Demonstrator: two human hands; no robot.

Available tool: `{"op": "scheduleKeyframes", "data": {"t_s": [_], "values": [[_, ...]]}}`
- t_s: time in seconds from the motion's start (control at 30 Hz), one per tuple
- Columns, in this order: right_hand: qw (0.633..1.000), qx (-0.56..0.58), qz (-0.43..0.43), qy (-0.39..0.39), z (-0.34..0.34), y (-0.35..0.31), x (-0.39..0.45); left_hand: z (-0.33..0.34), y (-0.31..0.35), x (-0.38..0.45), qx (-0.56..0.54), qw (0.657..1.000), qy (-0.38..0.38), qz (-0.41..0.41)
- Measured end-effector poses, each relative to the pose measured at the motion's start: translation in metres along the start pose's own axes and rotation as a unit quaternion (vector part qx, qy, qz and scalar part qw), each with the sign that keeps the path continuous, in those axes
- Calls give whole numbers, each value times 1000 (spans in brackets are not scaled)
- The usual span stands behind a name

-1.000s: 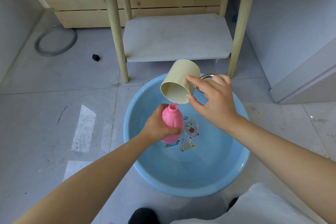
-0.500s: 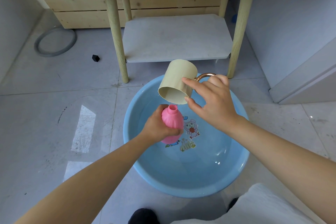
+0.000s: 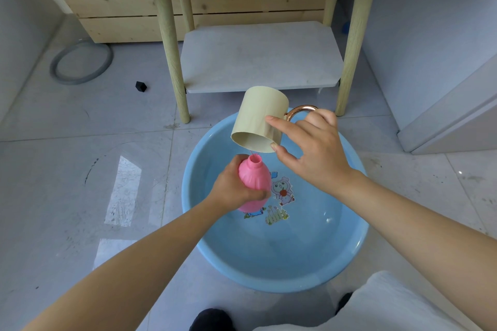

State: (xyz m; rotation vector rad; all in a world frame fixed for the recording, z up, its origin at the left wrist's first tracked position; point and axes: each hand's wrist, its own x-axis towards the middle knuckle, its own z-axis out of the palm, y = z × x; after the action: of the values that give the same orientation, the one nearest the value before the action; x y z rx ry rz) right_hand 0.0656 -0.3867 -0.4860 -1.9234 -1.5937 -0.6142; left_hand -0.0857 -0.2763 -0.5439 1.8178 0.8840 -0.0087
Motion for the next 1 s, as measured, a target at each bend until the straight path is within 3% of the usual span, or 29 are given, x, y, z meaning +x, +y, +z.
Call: {"op": "scheduleKeyframes", "data": {"t_s": [0.17, 0.3, 0.47, 0.77, 0.93, 1.0], "values": [[1000, 10, 12, 2, 0, 0, -1, 0, 1, 1, 3, 1000, 2, 3], [991, 58, 119, 6, 3, 3, 0, 0, -1, 0, -5, 1000, 1, 0], [977, 14, 195, -79, 15, 20, -17, -1, -4, -1, -2, 1000, 1, -3], [938, -152, 123, -285, 39, 42, -68, -3, -9, -3, 4, 1000, 5, -7], [896, -182, 83, -397, 41, 39, -81, -3, -8, -3, 4, 1000, 5, -5], [896, -155, 81, -407, 39, 38, -83, -3, -9, -3, 4, 1000, 5, -4]]}}
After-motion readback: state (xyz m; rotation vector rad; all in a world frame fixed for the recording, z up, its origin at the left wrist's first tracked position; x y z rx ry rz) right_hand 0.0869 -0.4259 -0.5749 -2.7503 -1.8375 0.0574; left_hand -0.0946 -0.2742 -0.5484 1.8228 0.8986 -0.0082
